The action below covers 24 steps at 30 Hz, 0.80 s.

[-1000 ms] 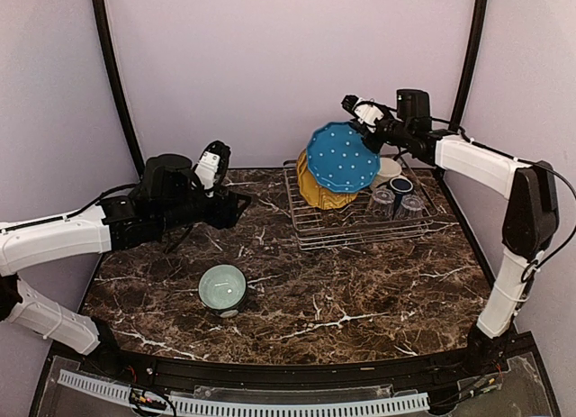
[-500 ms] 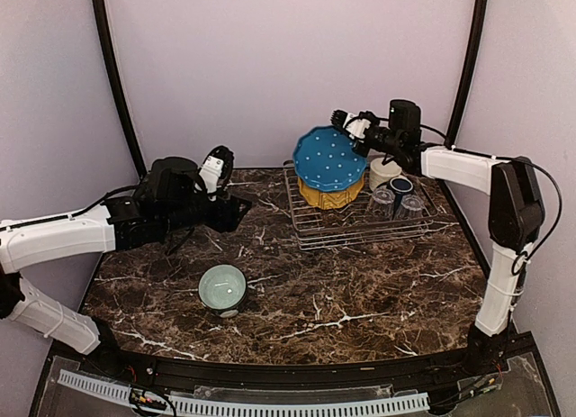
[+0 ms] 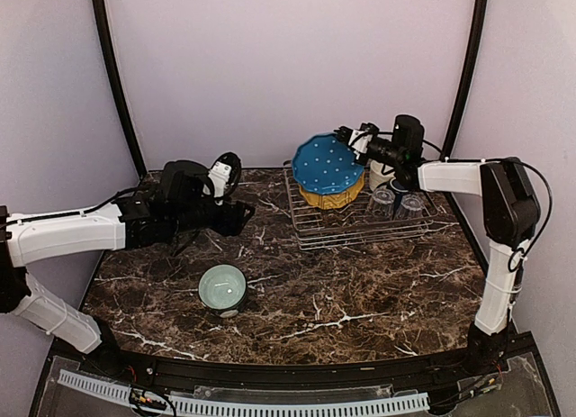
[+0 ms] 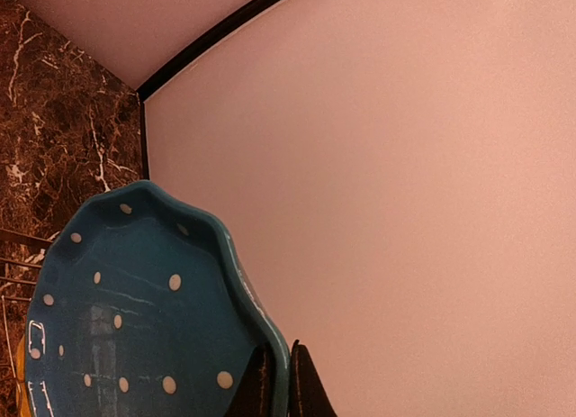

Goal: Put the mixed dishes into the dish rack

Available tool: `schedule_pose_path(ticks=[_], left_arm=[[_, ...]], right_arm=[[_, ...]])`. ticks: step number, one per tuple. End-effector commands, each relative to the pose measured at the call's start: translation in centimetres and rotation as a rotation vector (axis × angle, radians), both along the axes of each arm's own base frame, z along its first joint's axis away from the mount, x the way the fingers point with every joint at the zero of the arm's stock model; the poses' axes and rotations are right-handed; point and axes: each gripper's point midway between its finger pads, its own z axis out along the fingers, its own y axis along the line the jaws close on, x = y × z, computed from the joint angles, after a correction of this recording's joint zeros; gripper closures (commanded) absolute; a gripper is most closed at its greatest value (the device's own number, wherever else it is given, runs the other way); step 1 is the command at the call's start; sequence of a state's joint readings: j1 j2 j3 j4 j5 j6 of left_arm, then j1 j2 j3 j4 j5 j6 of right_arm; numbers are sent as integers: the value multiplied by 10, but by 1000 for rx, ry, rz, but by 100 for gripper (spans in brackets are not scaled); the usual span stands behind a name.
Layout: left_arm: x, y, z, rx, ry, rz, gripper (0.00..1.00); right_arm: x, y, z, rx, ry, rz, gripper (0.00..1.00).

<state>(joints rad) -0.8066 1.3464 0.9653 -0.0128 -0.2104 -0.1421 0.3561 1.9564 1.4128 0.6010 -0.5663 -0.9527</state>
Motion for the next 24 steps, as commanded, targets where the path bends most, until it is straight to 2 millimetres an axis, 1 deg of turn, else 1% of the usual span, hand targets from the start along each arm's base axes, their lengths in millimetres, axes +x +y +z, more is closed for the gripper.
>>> schedule_pose_path(ticks=[1,9,13,19,24], left_arm=[[4,1,7,4,-2,10,34],[6,0,8,5,-1,7,34],[5,0,9,2,1,5,34],[4,2,8,-2,6,5,34],[3,2,7,-7,12,5,34]], right_arm=[[-9,-13,59,60,-298,-33,100],[-15,-24,40,37,-309,-69,100],[-17,-28,24,25,-290,-79,100],[-22,-37,7,32,-272,-95,100],[-21,-37,-8,25,-235,-84,100]])
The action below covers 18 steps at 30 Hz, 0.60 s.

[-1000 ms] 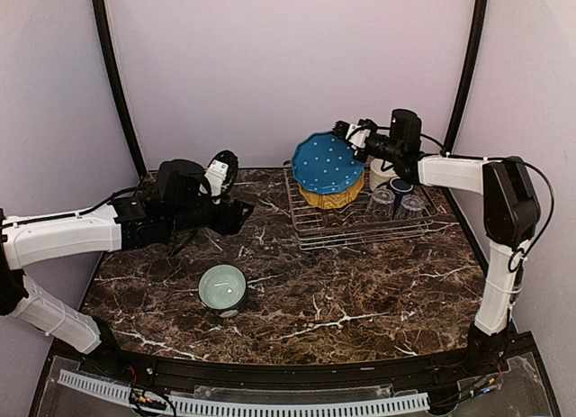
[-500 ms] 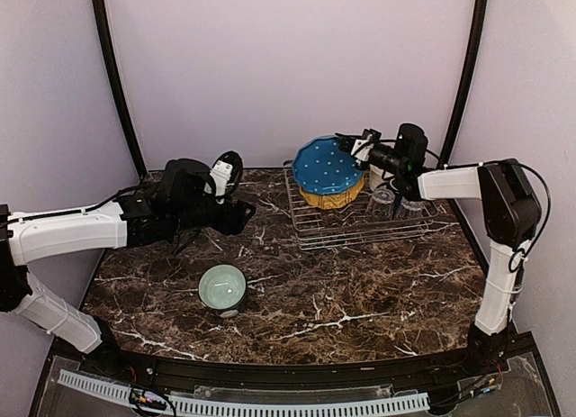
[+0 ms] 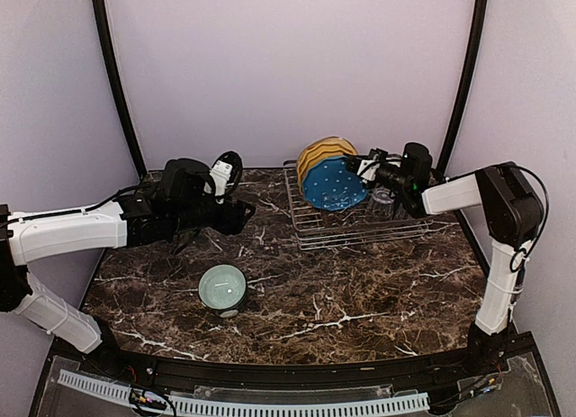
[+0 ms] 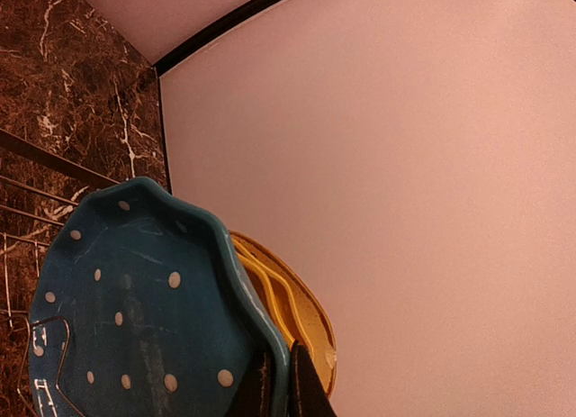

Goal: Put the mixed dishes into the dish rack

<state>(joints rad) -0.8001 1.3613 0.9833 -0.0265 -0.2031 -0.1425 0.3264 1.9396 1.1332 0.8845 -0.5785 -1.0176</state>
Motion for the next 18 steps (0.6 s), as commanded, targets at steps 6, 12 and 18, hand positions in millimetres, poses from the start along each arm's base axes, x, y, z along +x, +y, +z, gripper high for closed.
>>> schedule_pose_path(ticks=[6,12,18], left_arm=[[-1,3,7,-14,7,2,34],[-1,3,8,-16,5,3,34],[-1,4,6,-7,6,4,34]], right_arm=[[6,-11,29,52,-118,-55,100],[10,-7,13,40,-78,-42,96],[12,-2,0,30,-55,-41,85]])
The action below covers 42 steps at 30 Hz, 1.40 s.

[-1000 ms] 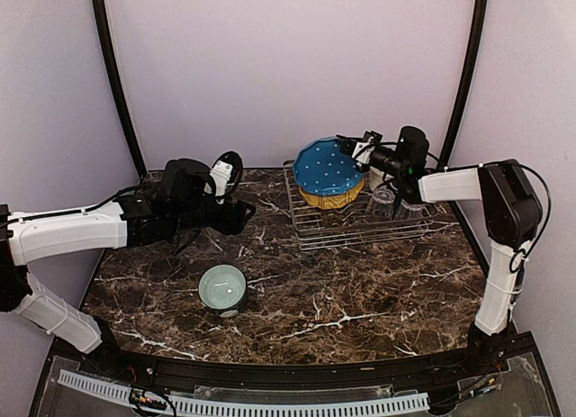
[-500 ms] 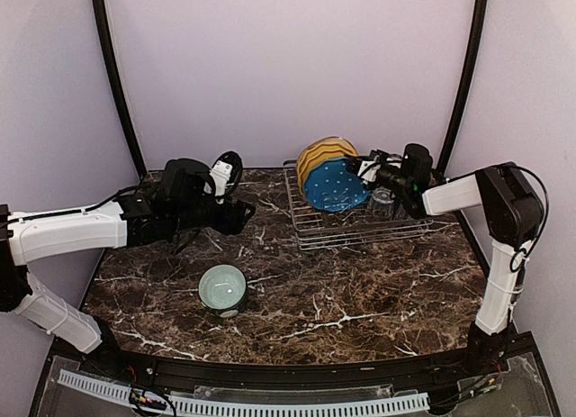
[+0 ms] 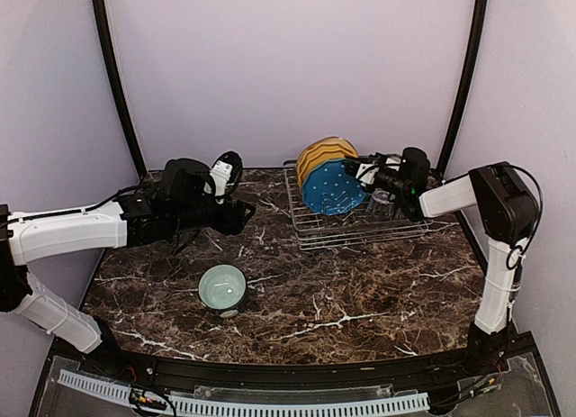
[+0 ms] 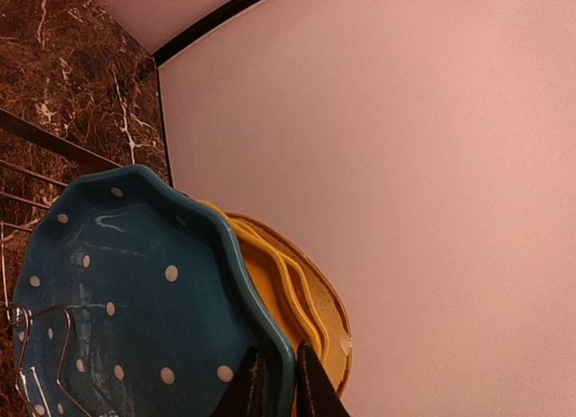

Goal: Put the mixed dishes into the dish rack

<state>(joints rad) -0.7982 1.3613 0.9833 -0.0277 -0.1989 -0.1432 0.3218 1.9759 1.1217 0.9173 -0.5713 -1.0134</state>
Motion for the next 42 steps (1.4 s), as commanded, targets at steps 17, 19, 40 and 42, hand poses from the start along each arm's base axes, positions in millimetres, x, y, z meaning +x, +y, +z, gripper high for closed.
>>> schedule_pose_path(ticks=[17,19,40,42], left_arm=[[-15,21,-20,87,137,19,33],[-19,29,-29,104,189,42,33],[-76,61,-125,275,639,-2,56],[-77,63,-132,305,645,-5,58]], right_arm=[[-18,2,37,58,-28,-106,37],[-29,1,40,80,-6,-131,30],[-157,41,45,150,778,47,1],[-165,44,45,164,826,71,1]])
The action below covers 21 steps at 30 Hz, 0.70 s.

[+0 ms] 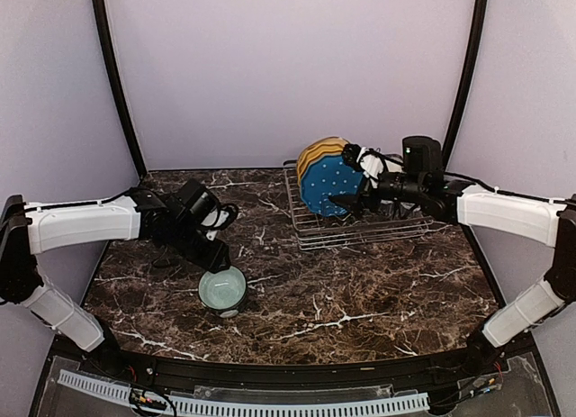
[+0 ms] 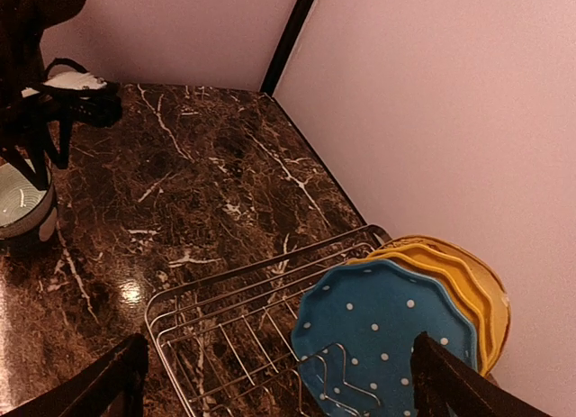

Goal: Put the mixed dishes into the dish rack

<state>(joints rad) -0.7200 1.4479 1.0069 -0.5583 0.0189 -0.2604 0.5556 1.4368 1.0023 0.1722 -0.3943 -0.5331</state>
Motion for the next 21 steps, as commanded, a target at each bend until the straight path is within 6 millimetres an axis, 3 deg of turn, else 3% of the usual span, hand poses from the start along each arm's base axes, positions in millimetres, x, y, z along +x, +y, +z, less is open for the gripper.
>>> schedule_pose_path(ticks=[1,10,21], left_arm=[[-12,13,-21,83,63,-28,58],[-16,16,-31,102,58,-82,73],[-22,9,-13,29,30,-115,93]], right_arm=[[-29,11,4,72,173,79,1],[-45,11,-8,92,263,103,1],[-39,18,-26,83,380,74,2]])
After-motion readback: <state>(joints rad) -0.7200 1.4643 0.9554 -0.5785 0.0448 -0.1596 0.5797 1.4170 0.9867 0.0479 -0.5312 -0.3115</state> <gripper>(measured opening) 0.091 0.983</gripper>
